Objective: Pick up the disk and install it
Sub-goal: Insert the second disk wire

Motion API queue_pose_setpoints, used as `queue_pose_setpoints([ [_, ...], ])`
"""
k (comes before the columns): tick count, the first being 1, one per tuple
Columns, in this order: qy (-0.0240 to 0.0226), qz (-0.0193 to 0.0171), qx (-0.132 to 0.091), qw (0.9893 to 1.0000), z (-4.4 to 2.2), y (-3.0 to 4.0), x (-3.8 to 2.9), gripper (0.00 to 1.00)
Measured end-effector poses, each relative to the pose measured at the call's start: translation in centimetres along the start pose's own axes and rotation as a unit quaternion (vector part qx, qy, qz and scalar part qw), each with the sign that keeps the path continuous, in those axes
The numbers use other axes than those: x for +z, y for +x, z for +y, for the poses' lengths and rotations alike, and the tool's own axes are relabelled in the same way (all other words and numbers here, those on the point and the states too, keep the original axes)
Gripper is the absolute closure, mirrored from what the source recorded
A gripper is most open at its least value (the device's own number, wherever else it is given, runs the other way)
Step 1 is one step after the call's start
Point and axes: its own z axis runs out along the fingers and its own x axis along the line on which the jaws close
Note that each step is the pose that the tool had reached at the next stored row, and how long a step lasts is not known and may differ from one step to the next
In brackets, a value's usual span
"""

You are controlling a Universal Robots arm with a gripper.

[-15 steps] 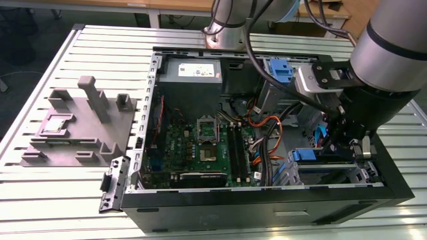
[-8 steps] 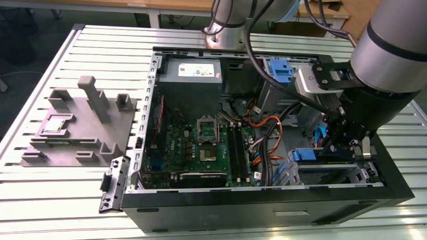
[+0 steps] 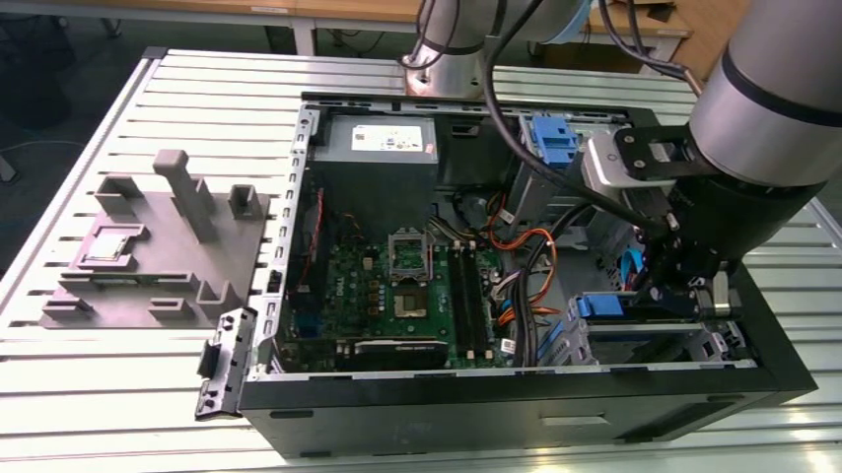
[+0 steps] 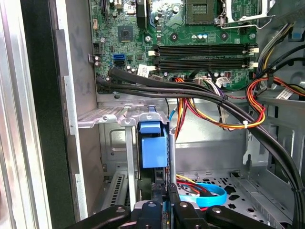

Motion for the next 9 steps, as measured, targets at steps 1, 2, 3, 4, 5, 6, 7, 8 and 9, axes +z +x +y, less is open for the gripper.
queue_pose_setpoints([
  [1, -0.0001, -0.0001, 0.0, 1.0, 0.0, 0.01, 0.03, 0.84],
  [2, -0.0002, -0.0003, 0.0, 1.0, 0.0, 0.01, 0.04, 0.84],
  [3, -0.0003, -0.0006, 0.0, 1.0, 0.0, 0.01, 0.04, 0.84],
  [4, -0.0003, -0.001, 0.0, 1.0, 0.0, 0.02, 0.05, 0.84],
  [5, -0.0003, -0.0012, 0.0, 1.0, 0.0, 0.01, 0.05, 0.84],
  [6, -0.0003, -0.0016, 0.0, 1.0, 0.0, 0.01, 0.05, 0.84],
  [7, -0.0004, -0.0037, 0.001, 1.0, -0.01, 0.01, 0.01, 0.84],
  [8, -0.0004, -0.0039, 0.001, 1.0, -0.02, 0.02, -0.06, 0.84],
  [9, -0.0004, -0.0042, 0.001, 1.0, -0.02, 0.02, -0.1, 0.84],
])
